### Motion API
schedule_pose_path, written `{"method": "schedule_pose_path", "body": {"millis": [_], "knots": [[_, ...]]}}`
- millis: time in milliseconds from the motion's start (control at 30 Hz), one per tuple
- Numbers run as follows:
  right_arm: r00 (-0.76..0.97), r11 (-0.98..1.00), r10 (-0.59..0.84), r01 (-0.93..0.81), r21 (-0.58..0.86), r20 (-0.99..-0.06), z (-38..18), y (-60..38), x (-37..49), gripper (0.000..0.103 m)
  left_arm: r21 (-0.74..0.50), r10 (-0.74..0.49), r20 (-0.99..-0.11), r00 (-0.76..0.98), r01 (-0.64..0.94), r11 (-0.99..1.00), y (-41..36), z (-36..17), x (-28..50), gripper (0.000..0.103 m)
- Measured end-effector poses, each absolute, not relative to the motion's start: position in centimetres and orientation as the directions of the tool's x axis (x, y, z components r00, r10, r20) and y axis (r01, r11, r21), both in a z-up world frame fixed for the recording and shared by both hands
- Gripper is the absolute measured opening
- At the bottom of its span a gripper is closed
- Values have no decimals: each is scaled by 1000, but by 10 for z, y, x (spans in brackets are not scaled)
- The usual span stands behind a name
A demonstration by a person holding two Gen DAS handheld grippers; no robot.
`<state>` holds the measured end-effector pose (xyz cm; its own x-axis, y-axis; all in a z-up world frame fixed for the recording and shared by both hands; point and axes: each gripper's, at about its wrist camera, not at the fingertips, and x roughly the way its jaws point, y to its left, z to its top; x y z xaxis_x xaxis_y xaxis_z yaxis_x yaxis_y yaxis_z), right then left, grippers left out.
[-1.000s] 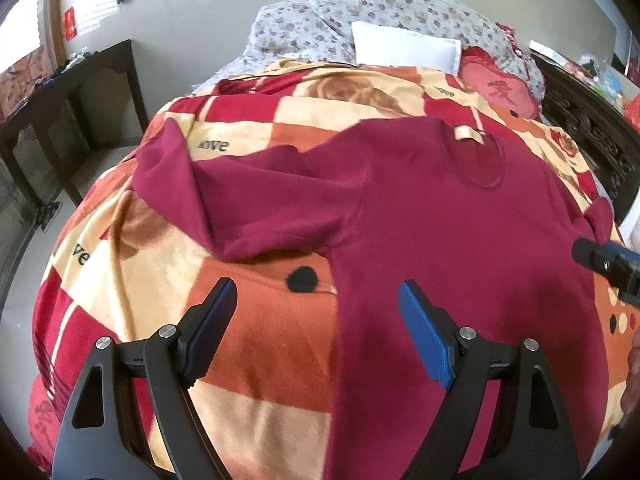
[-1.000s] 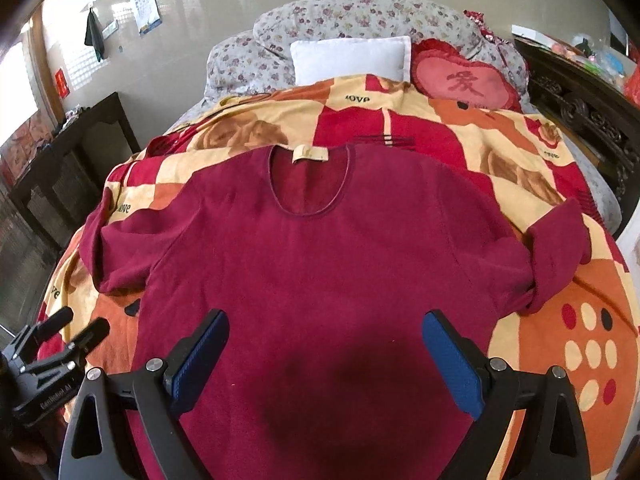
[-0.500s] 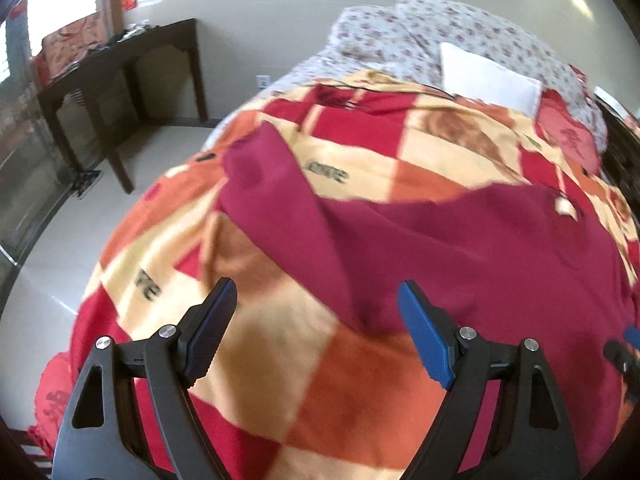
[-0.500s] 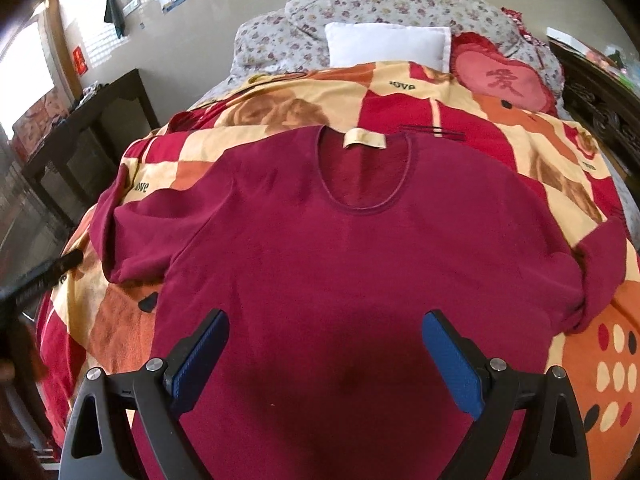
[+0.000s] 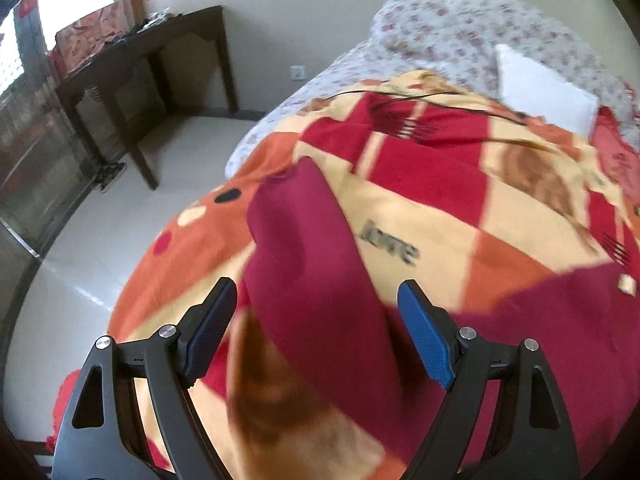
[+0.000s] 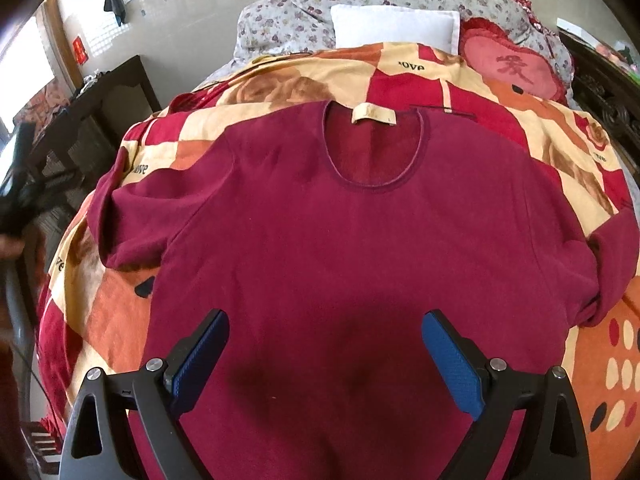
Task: Fold small clothes
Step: 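Close the left gripper on the maroon sleeve cuff, then carry the sleeve across the shirt chest with the left gripper and release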
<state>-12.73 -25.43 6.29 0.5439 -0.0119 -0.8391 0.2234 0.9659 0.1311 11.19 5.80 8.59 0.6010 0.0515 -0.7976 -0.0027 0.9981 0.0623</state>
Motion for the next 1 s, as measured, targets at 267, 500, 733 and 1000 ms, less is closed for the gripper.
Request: {"method": "schedule_pose_path", "body": {"millis": [267, 500, 733, 1000], "knots": [[507, 962, 13, 228, 149, -862, 51, -256, -129, 96, 103, 114, -831, 544, -51, 993, 60, 60, 164, 83], [490, 964, 40, 209, 162, -871, 44, -250, -127, 96, 55, 41, -862, 506, 12, 998, 59, 41, 174, 46], [494, 963, 50, 208, 174, -868, 44, -252, -127, 96, -243, -212, -811, 546, 16, 970, 92, 66, 156, 6], [538, 938, 26, 279, 207, -842, 58, -281, -131, 96, -380, -489, -642, 590, 309, 872, 29, 153, 79, 6]]}}
